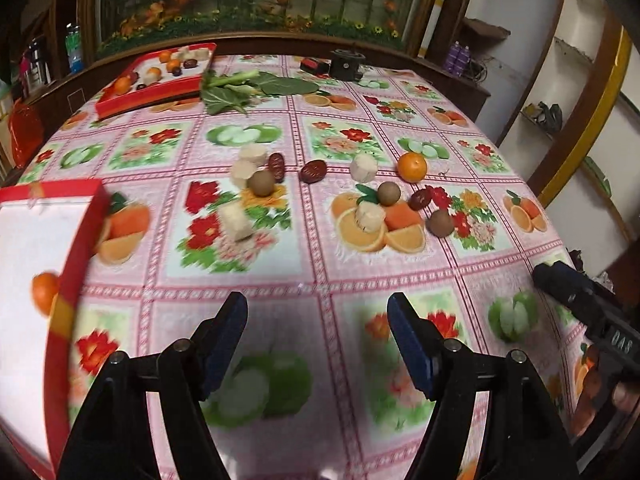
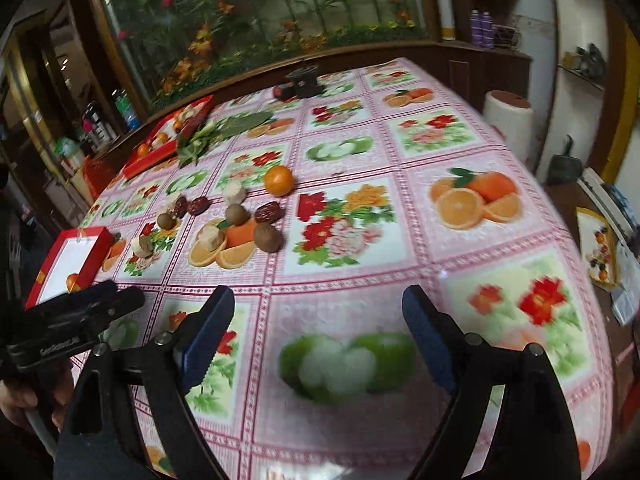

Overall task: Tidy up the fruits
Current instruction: 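Move both open tools back over the fruit on the tablecloth, then grasp a brown round fruit with the right tool while the left grasps a cream piece, then carry both held pieces into the white tray and open both tools, then move both open tools back over the remaining fruit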

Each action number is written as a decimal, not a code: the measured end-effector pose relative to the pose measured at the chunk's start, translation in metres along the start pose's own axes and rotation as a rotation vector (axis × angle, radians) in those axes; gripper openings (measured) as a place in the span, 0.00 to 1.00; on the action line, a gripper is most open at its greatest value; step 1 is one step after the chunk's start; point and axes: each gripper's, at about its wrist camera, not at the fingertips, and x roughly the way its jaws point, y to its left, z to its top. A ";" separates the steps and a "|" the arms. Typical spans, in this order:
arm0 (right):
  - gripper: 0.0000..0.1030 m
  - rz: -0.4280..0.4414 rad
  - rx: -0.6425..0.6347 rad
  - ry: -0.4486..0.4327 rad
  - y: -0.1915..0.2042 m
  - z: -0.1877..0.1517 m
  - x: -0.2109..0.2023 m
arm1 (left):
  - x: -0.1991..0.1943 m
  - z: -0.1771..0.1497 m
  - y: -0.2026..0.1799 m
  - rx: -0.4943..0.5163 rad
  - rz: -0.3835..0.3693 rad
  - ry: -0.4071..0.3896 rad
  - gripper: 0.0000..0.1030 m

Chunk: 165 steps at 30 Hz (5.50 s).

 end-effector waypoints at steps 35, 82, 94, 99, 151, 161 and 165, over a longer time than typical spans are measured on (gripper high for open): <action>0.26 0.037 -0.050 0.037 0.009 0.030 0.054 | 0.073 0.045 -0.038 0.069 0.021 0.013 0.58; 0.27 0.041 -0.172 -0.014 0.099 -0.030 -0.041 | -0.062 -0.035 0.009 -0.037 -0.037 -0.068 0.22; 0.27 0.090 -0.239 -0.023 0.138 -0.021 -0.037 | -0.095 -0.038 0.060 -0.123 0.011 -0.134 0.22; 0.27 0.144 -0.295 -0.020 0.176 -0.016 -0.027 | -0.115 -0.038 0.110 -0.211 0.093 -0.176 0.22; 0.72 0.366 -0.418 0.027 0.348 0.014 0.068 | -0.137 -0.037 0.249 -0.540 0.487 -0.192 0.77; 0.79 0.178 -0.210 -0.080 0.173 0.022 0.032 | -0.102 -0.008 0.139 -0.306 0.280 -0.209 0.78; 0.78 0.038 -0.078 -0.035 0.089 0.023 0.047 | -0.065 0.003 0.089 -0.165 0.186 -0.174 0.78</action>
